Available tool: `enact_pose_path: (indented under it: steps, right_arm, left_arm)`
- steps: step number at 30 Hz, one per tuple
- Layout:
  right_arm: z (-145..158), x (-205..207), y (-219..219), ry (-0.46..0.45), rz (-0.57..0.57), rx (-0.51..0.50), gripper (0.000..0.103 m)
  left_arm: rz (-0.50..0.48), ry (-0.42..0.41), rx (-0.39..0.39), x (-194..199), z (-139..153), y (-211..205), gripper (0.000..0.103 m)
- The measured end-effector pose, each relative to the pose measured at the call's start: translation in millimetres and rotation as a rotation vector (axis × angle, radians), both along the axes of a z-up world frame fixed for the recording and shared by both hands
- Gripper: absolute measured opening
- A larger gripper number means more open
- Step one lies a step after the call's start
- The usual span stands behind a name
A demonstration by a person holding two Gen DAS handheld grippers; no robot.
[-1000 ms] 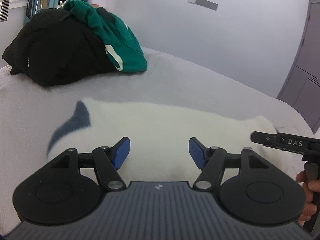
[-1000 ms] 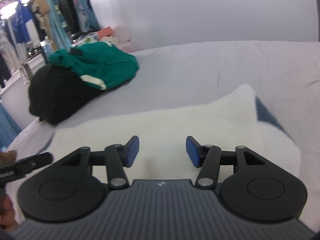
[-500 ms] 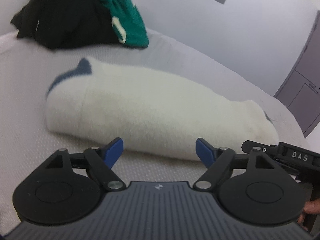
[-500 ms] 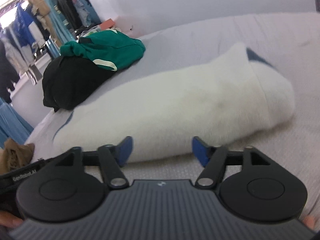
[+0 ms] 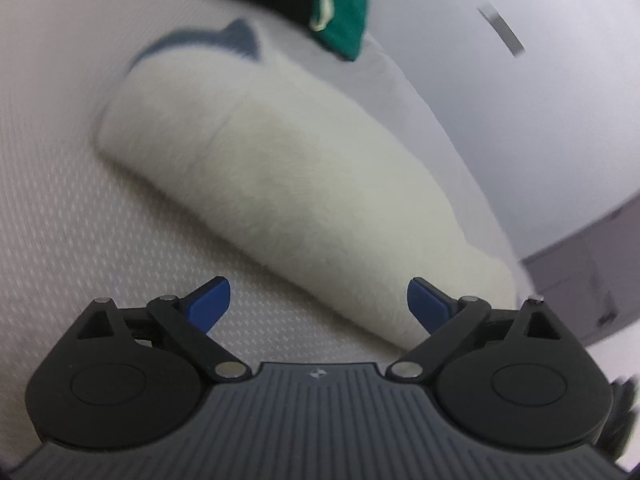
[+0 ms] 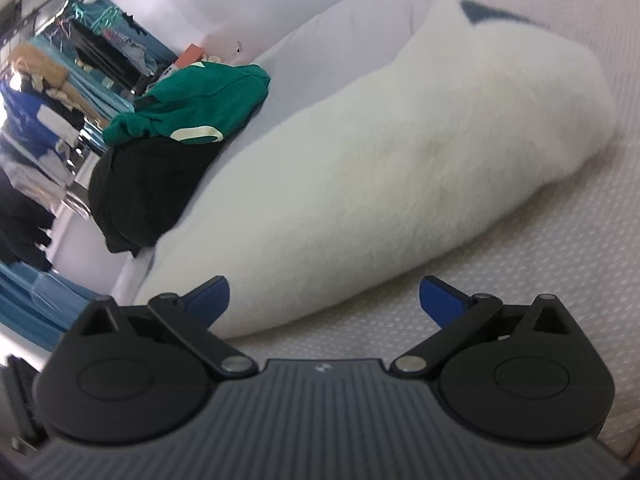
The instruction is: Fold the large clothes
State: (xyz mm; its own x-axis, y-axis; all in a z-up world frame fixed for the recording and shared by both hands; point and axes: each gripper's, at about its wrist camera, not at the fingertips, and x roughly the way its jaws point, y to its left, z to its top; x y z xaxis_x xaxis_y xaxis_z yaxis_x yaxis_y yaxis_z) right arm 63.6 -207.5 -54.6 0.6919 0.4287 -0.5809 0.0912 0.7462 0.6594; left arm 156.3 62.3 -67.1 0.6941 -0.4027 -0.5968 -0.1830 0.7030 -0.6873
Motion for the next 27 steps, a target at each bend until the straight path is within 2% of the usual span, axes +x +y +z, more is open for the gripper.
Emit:
enact_pose_path:
  steps: [5,10,14,22,27]
  right_arm:
    - [-10.4,4.8,0.3,0.022,0.002,0.102,0.103]
    - [-21.6,8.1,-1.0,0.048,-0.010,0.200,0.103]
    - [-32.0,12.4,-2.1,0.083,-0.020,0.271,0.103]
    - [-38.4,19.6,2.9,0.070,-0.056,0.296,0.103]
    - [-41.9,25.9,7.9,0.057,-0.052,0.313,0.103]
  left_arm:
    - [0.072,0.034,-0.232,8.0,-23.1,20.0,0.097]
    - [0.135,0.035,-0.391,12.6,-42.4,32.0,0.096]
    - [0.185,0.021,-0.441,17.1,-48.3,37.9,0.093]
    - [0.267,0.009,-0.474,35.2,-58.3,49.9,0.090]
    - [0.273,0.014,-0.404,41.4,-52.9,48.9,0.073]
